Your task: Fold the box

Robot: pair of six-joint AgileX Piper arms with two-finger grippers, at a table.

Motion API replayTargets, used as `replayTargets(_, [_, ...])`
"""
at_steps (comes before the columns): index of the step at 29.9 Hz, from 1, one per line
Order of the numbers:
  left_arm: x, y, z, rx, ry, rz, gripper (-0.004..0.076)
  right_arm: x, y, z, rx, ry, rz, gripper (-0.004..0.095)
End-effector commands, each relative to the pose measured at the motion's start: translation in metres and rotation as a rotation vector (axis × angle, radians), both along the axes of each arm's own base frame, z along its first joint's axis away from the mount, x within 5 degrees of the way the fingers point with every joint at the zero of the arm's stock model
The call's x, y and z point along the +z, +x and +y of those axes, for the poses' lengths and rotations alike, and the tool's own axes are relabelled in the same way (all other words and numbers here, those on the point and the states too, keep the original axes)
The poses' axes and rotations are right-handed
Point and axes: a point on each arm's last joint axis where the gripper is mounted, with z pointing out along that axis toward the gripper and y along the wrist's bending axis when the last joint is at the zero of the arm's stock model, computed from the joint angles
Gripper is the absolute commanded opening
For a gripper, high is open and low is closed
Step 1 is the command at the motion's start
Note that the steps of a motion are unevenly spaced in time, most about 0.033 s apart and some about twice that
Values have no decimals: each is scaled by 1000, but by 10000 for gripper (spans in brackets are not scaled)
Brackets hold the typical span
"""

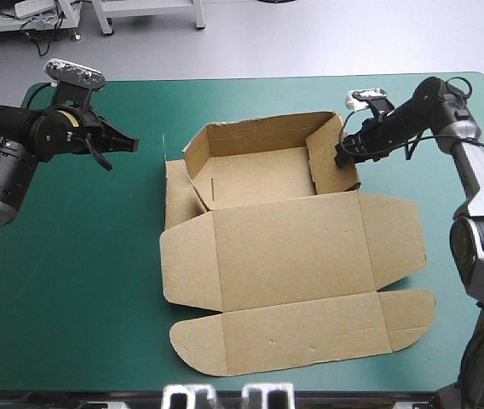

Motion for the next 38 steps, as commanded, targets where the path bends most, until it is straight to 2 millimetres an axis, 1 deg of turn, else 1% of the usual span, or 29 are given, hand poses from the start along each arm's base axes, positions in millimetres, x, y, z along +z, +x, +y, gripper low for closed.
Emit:
replayTargets(1, [22,-11,7,36,21,-76,9,26,-4,3,6,45,-75,407])
replayTargets(4, [18,-15,10,52,64,-19,9,28,0,3,-6,53,-116,293])
replayTargets(5, [17,-15,11,56,73,-6,9,29,0,4,-12,74,-119,227])
replayTargets(7, [17,-15,12,59,84,-5,9,31,1,7,-19,112,-123,42])
replayTargets(8, [17,-15,12,59,83,-8,9,32,1,8,-24,132,-126,-22])
replayTargets(12, [17,-15,12,57,76,-9,9,35,2,12,-45,201,-120,-13])
replayTargets(14, [17,-15,12,35,100,-4,9,39,1,14,-51,239,-123,-11])
replayTargets(16, [18,-14,14,52,119,-22,9,49,-2,15,-56,278,-142,-12])
replayTargets(19, [19,-7,27,200,87,-76,9,74,-11,16,-58,316,-202,-12])
replayTargets(22, [20,-1,43,276,8,-112,9,112,-26,14,-48,330,-292,-13])
replayTargets(24, [19,3,54,312,-78,-123,9,139,-36,11,-56,346,-350,-13])
replayTargets(27, [19,5,78,390,-258,-143,9,176,-55,8,-51,370,-428,-13])
replayTargets(28, [19,5,88,409,-289,-150,9,185,-61,6,-48,378,-443,-12])
replayTargets(30, [18,5,103,409,-373,-148,9,206,-73,4,-44,394,-484,-13])
replayTargets(31, [17,5,110,405,-387,-144,9,215,-79,3,-43,399,-501,-13])
replayTargets(33, [16,5,119,369,-492,-137,9,234,-92,2,-27,415,-542,-13])
replayTargets(38, [15,9,124,200,-729,-123,9,282,-127,3,-3,449,-670,-13])
